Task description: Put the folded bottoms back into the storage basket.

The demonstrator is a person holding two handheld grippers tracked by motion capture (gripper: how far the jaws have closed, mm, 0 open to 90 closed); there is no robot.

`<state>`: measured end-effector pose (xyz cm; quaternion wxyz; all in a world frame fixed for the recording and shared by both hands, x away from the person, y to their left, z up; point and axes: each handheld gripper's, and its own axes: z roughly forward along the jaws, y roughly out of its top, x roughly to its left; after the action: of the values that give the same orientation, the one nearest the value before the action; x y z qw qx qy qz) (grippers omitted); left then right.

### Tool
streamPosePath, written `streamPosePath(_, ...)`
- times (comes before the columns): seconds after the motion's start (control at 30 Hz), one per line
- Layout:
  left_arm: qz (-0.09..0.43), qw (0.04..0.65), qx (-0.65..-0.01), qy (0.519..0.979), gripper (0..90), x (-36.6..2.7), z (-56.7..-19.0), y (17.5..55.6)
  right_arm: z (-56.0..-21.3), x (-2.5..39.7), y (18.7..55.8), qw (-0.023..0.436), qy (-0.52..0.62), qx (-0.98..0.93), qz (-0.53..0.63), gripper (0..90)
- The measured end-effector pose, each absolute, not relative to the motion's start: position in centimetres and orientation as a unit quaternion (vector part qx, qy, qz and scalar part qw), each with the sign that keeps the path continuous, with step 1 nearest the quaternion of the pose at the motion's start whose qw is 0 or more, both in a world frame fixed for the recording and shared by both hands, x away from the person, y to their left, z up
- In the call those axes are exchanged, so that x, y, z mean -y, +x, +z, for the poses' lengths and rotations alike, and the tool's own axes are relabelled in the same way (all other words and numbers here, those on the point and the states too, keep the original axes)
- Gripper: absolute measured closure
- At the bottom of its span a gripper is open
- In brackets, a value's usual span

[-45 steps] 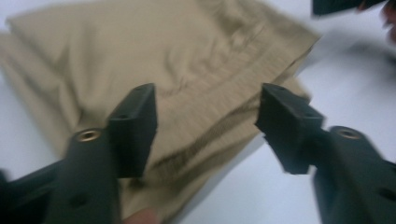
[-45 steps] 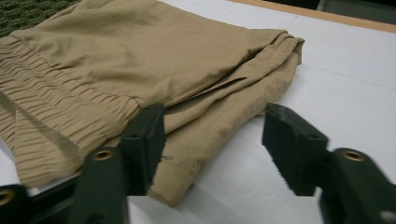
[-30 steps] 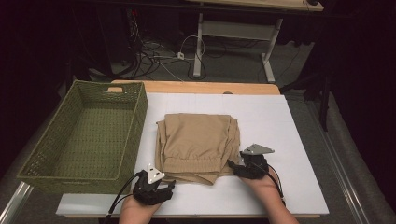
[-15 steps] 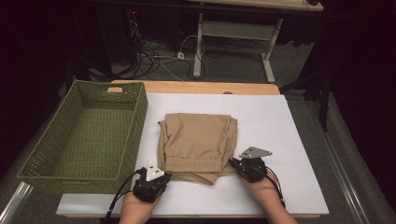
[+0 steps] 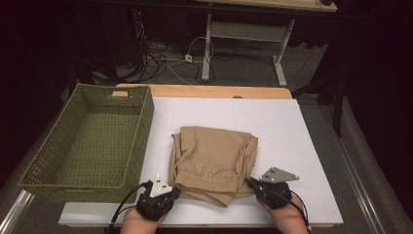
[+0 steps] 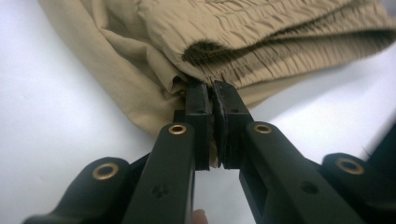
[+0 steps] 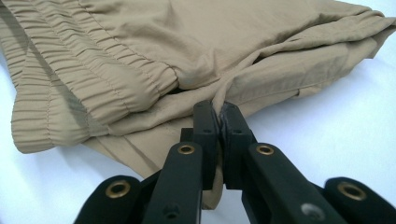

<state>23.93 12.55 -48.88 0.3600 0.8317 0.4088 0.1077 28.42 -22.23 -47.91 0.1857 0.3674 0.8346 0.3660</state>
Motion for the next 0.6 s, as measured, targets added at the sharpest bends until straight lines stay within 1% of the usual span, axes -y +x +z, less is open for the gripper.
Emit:
streamPosePath(0.03, 0.106, 0.36, -0.407, 0.833, 83.4, -12.6, -49.0, 23.5, -48.3, 22.5, 27.7, 0.179, 0.369, -0.836, 0.366, 87.2)
streamPosePath(0.13, 0.105, 0.352, -0.412, 0.834, 82.2, -12.7, -50.0, 22.5, -49.7, 22.7, 27.1, 0.173, 0.377, -0.834, 0.364, 84.6)
streamPosePath(0.17, 0.105, 0.352, -0.412, 0.834, 79.0, -12.7, -50.0, 22.5, -49.7, 22.7, 27.1, 0.173, 0.377, -0.834, 0.364, 84.6)
streamPosePath(0.2, 0.102, 0.353, -0.417, 0.831, 79.0, -13.0, -50.2, 22.4, -50.0, 22.8, 27.0, 0.17, 0.381, -0.833, 0.365, 80.9)
streamPosePath(0.27, 0.102, 0.365, -0.421, 0.824, 63.0, -13.6, -50.0, 22.1, -50.1, 23.2, 26.8, 0.159, 0.379, -0.83, 0.377, 68.9)
streamPosePath(0.3, 0.097, 0.397, -0.416, 0.812, 52.8, -14.5, -49.4, 21.7, -49.6, 23.5, 26.6, 0.162, 0.374, -0.822, 0.397, 58.4)
streamPosePath(0.33, 0.097, 0.397, -0.416, 0.812, 49.0, -14.5, -49.4, 21.7, -49.6, 23.5, 26.6, 0.162, 0.374, -0.822, 0.397, 58.4)
streamPosePath(0.37, 0.098, 0.412, -0.412, 0.807, 49.0, -14.9, -49.0, 21.5, -49.3, 23.7, 26.4, 0.169, 0.372, -0.816, 0.41, 52.9)
streamPosePath(0.4, 0.105, 0.428, -0.415, 0.796, 45.2, -15.2, -48.5, 21.4, -48.9, 23.9, 26.4, 0.177, 0.369, -0.809, 0.421, 48.5)
streamPosePath(0.43, 0.123, 0.444, -0.411, 0.786, 34.2, -15.2, -47.8, 21.4, -48.1, 24.2, 26.4, 0.192, 0.37, -0.796, 0.44, 39.0)
streamPosePath(0.47, 0.123, 0.444, -0.411, 0.786, 32.3, -15.2, -47.8, 21.4, -48.1, 24.2, 26.4, 0.192, 0.37, -0.796, 0.44, 39.0)
streamPosePath(0.5, 0.138, 0.453, -0.409, 0.78, 28.3, -14.9, -47.0, 21.9, -47.5, 24.3, 26.9, 0.209, 0.364, -0.787, 0.451, 29.5)
streamPosePath(0.53, 0.138, 0.453, -0.409, 0.78, 25.3, -14.9, -47.0, 21.9, -47.5, 24.3, 26.9, 0.209, 0.364, -0.787, 0.451, 29.5)
streamPosePath(0.57, 0.14, 0.451, -0.407, 0.782, 25.3, -14.6, -46.6, 22.4, -47.3, 24.4, 27.3, 0.216, 0.365, -0.783, 0.454, 26.4)
streamPosePath(0.6, 0.143, 0.449, -0.408, 0.782, 20.9, -14.2, -46.2, 23.0, -47.1, 24.5, 27.8, 0.224, 0.364, -0.782, 0.454, 23.4)
